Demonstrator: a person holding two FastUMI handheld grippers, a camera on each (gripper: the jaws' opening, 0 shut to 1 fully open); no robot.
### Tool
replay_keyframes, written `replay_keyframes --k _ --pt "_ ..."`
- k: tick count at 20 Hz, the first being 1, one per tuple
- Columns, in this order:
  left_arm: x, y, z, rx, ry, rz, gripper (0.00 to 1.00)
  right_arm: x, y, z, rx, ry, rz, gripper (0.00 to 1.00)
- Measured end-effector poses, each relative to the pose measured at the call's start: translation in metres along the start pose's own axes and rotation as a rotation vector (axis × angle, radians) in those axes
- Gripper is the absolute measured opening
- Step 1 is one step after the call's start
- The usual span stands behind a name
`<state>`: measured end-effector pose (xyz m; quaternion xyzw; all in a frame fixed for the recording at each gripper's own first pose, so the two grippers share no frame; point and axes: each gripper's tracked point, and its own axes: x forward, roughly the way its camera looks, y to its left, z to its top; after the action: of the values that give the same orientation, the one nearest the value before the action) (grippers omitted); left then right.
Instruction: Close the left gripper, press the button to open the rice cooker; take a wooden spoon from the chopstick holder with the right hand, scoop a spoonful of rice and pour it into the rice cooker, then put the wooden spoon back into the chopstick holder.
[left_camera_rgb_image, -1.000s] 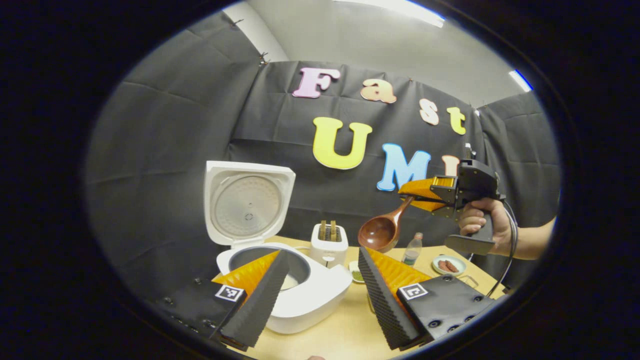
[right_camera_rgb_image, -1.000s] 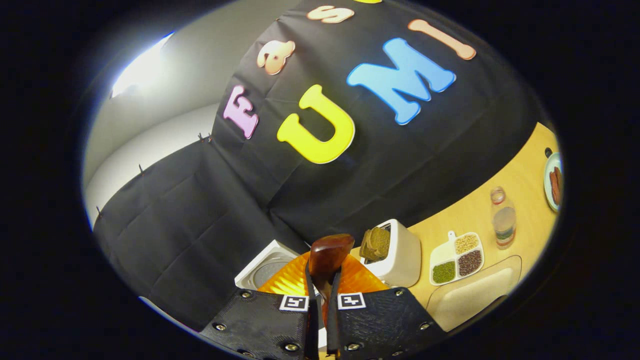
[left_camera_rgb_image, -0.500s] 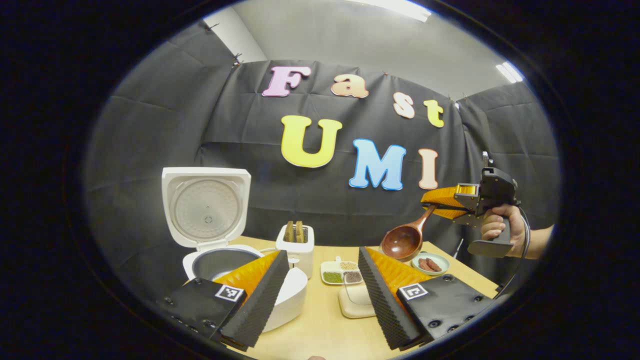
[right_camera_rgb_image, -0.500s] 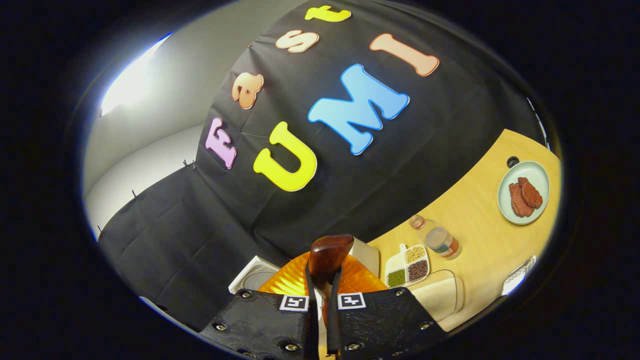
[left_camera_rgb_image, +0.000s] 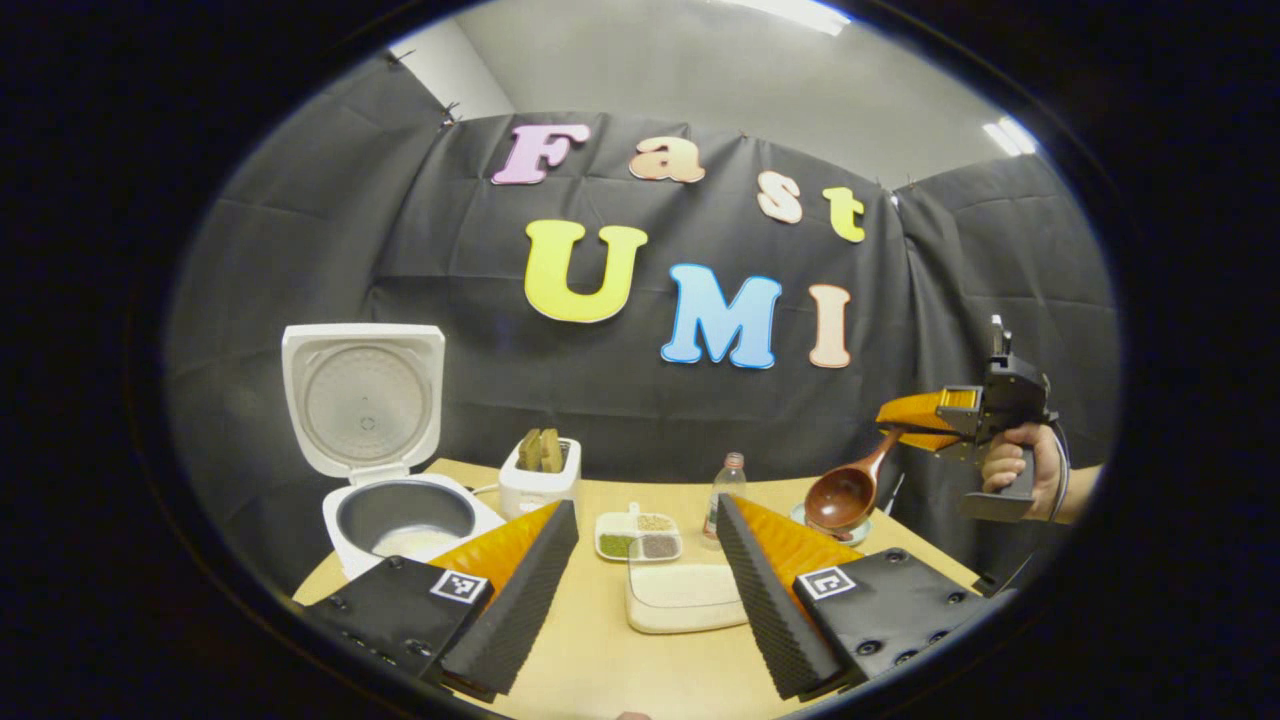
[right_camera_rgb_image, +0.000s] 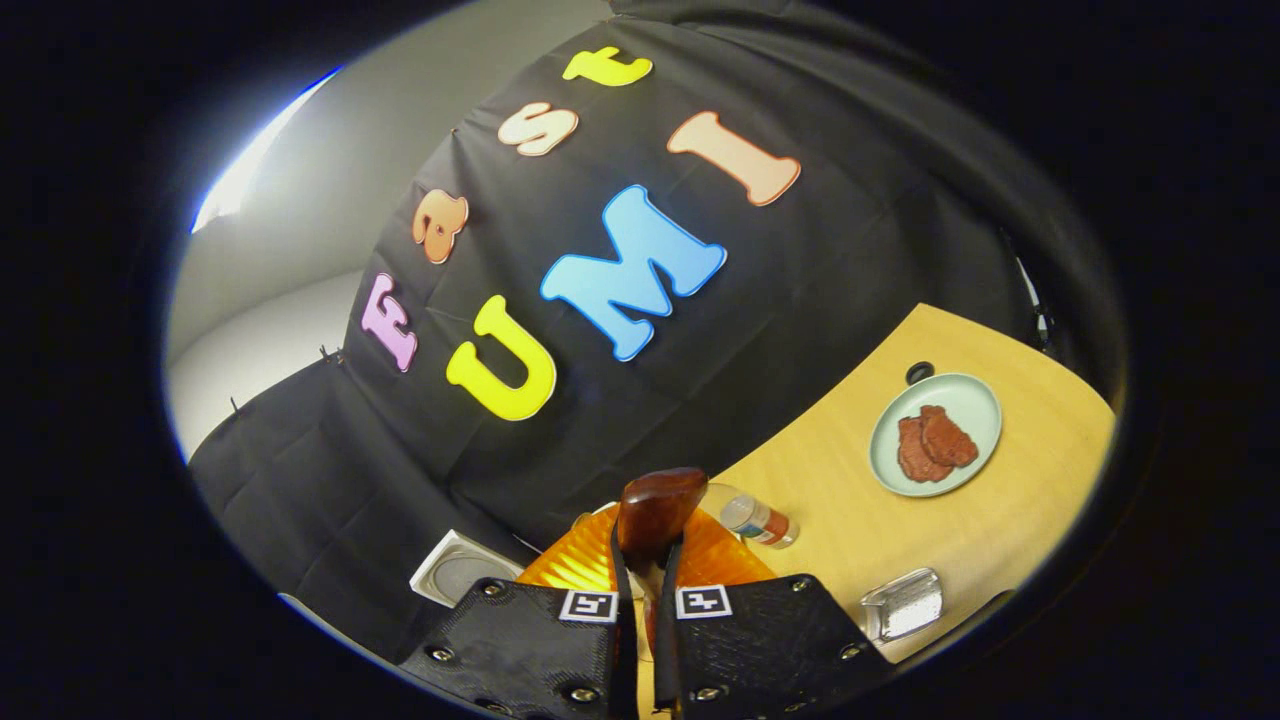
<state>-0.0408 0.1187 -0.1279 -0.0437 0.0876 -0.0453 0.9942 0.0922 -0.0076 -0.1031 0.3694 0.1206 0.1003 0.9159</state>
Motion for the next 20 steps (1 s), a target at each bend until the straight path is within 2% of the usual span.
replay_keyframes --k 5,9,14,20 --pt "0.007 -0.033 -0.001 0.020 0.008 -0.008 0.97 -0.018 -0.058 0.008 -0.061 -0.011 -0.099 0.06" --pt "0.008 -0.047 0.007 0.028 -0.010 0.025 0.97 -0.032 -0.098 0.015 -0.124 0.000 -0.196 0.06" --pt "0.012 -0.051 0.009 0.003 0.008 0.036 0.97 -0.027 -0.125 -0.005 -0.207 0.030 -0.252 0.07" --pt "0.009 -0.038 0.013 0.039 0.031 0.042 0.95 -0.011 -0.148 -0.043 -0.274 0.080 -0.324 0.07"
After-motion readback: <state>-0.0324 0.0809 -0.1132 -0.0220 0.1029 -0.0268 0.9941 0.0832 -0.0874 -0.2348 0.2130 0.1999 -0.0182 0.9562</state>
